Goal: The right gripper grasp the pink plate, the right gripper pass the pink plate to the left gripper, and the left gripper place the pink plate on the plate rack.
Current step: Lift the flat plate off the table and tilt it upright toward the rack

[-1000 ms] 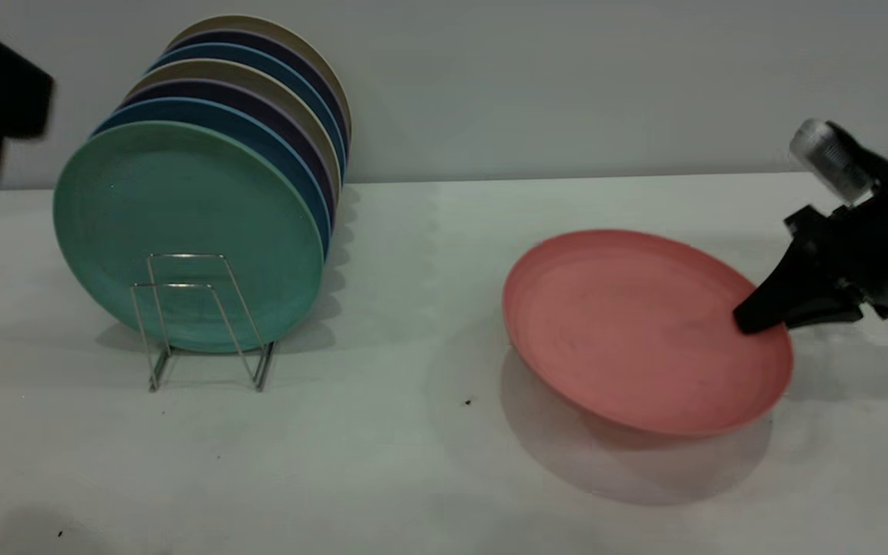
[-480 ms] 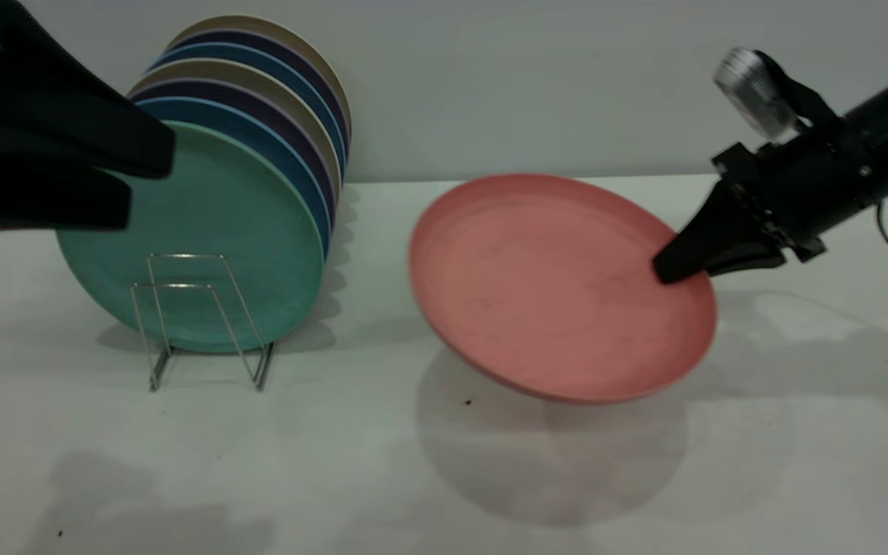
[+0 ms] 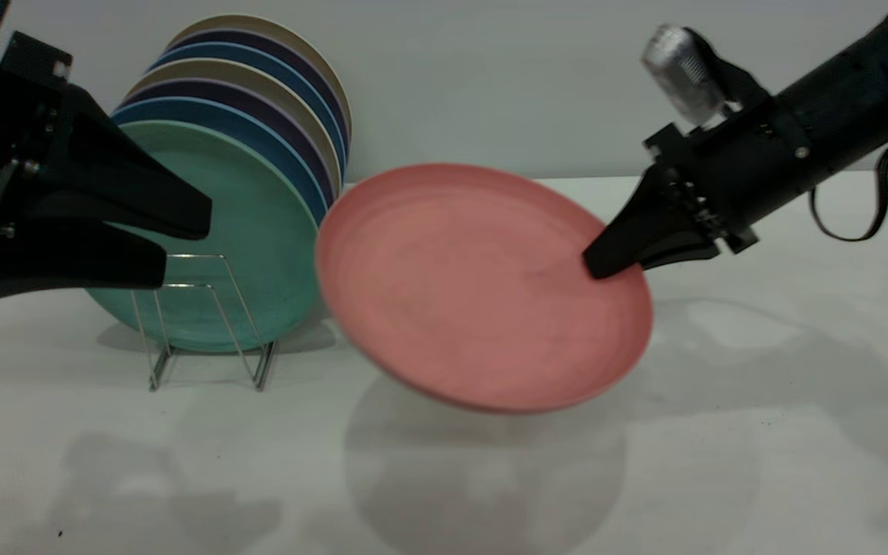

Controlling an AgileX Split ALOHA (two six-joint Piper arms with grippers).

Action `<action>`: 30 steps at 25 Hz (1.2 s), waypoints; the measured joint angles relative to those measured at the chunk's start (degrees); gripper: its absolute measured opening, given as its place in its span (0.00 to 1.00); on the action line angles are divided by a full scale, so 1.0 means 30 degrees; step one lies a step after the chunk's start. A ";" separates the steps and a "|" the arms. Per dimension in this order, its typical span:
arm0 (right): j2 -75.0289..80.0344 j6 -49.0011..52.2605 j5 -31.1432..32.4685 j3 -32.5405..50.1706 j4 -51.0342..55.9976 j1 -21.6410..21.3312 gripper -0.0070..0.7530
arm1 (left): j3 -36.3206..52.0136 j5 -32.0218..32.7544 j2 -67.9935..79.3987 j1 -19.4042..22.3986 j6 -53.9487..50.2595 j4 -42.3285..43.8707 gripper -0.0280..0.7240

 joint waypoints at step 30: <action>-0.0146 -0.0222 0.0544 0.0000 0.2451 0.3288 0.03 | -0.0152 -0.0347 0.2472 0.0000 0.3363 -0.3789 0.70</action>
